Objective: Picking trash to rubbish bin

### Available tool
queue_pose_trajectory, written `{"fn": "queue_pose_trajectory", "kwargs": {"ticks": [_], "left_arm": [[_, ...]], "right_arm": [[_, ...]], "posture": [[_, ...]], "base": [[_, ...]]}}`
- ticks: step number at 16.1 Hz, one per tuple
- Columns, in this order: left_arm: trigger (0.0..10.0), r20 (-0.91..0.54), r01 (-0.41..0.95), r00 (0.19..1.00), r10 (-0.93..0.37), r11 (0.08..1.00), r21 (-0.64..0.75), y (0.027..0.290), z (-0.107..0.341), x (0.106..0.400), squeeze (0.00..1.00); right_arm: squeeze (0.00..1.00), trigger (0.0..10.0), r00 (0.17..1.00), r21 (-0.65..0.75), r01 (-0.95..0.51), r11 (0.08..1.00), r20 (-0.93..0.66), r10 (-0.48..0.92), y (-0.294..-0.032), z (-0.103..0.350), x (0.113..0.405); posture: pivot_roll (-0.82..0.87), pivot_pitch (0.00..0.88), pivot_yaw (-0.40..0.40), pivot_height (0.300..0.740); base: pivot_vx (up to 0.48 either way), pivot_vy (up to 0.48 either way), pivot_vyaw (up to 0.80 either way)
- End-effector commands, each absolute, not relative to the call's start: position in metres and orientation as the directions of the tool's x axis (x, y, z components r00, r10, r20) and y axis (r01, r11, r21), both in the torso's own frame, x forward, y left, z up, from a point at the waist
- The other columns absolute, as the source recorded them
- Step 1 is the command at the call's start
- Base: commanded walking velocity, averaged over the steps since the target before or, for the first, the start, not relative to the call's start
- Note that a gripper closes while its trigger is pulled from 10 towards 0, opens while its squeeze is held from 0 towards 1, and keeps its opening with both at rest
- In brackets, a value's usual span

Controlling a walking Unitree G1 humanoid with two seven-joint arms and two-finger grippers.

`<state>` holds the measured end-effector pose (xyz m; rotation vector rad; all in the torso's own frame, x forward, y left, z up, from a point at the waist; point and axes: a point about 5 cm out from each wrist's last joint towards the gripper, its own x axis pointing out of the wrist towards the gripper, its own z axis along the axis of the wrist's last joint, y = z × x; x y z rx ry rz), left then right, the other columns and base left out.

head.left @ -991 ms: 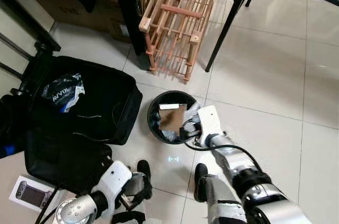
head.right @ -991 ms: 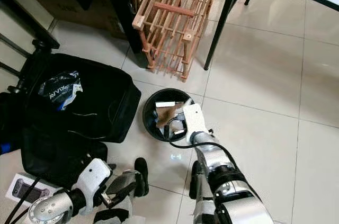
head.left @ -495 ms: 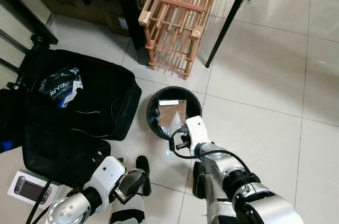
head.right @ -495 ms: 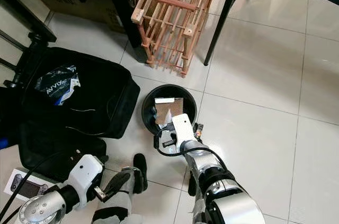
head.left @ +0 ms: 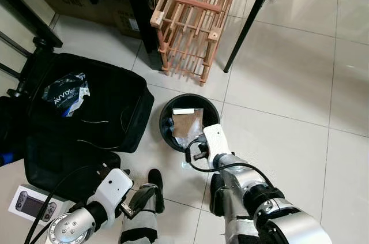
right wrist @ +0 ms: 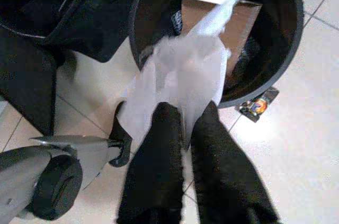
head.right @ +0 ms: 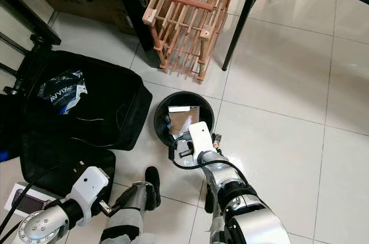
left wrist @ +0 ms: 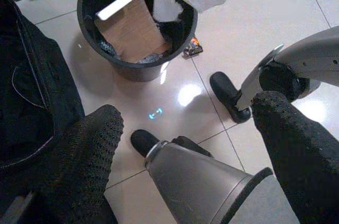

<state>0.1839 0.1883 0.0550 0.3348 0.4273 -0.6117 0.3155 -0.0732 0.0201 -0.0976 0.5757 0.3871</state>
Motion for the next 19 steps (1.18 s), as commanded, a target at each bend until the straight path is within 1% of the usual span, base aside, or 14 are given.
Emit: {"fn": "queue_pose_trajectory", "kwargs": {"ticks": [1, 9, 10, 11, 12, 13, 15, 16, 19], "left_arm": [[10.0, -0.529, 0.621, 0.707, -0.47, 0.77, 0.146, 0.191, 0.043, 0.171, 0.0], [10.0, -0.54, 0.627, 0.699, -0.469, 0.765, 0.147, 0.19, 0.04, 0.169, 0.0], [10.0, -0.522, 0.625, 0.709, -0.475, 0.765, 0.153, 0.188, 0.039, 0.177, 0.0], [10.0, -0.514, 0.626, 0.712, -0.478, 0.764, 0.157, 0.186, 0.039, 0.181, 0.0], [10.0, -0.501, 0.621, 0.721, -0.478, 0.767, 0.163, 0.185, 0.04, 0.187, 0.0], [10.0, -0.49, 0.618, 0.728, -0.479, 0.768, 0.167, 0.184, 0.041, 0.192, 0.0], [10.0, -0.446, 0.607, 0.752, -0.486, 0.774, 0.182, 0.178, 0.046, 0.209, 0.0], [10.0, -0.368, 0.582, 0.791, -0.489, 0.788, 0.202, 0.17, 0.057, 0.228, 0.0], [10.0, -0.185, 0.497, 0.867, -0.464, 0.834, 0.239, 0.146, 0.081, 0.263, 0.0]], "right_arm": [[1.0, 10.0, 0.752, 0.011, -0.379, 0.925, -0.578, 0.315, -0.074, 0.009, 0.307], [1.0, 10.0, 0.767, 0.012, -0.374, 0.927, -0.559, 0.316, -0.077, 0.011, 0.309], [1.0, 10.0, 0.812, -0.051, -0.348, 0.936, -0.515, 0.274, -0.085, 0.017, 0.314], [1.0, 10.0, 0.835, -0.084, -0.326, 0.942, -0.493, 0.245, -0.09, 0.02, 0.317], [0.72, 10.0, 0.865, -0.115, -0.307, 0.945, -0.447, 0.227, -0.098, 0.026, 0.321], [0.0, 10.0, 0.887, -0.128, -0.287, 0.95, -0.409, 0.213, -0.104, 0.031, 0.324], [0.0, 10.0, 0.944, -0.16, -0.216, 0.963, -0.285, 0.164, -0.126, 0.051, 0.333], [0.0, 10.0, 0.976, -0.199, -0.144, 0.969, -0.189, 0.106, -0.143, 0.064, 0.335], [0.0, 10.0, 0.999, -0.235, 0.028, 0.972, -0.026, -0.035, -0.168, 0.091, 0.331]], "posture": [[0.22, 0.533, 0.029, 0.74], [0.22, 0.526, 0.03, 0.74], [0.21, 0.483, 0.026, 0.74], [0.21, 0.474, 0.026, 0.74], [0.2, 0.437, 0.028, 0.74], [0.19, 0.417, 0.03, 0.74], [0.17, 0.35, 0.035, 0.74], [0.14, 0.298, 0.034, 0.74], [0.09, 0.208, 0.026, 0.74]], "base": [[0.0, 0.0, 0.0], [0.0, 0.0, 0.0], [0.0, 0.0, 0.0], [0.0, 0.0, 0.0], [0.0, 0.0, 0.0], [0.0, 0.0, 0.0], [0.0, 0.0, 0.0], [0.0, 0.0, 0.0], [0.0, 0.0, 0.0]]}}
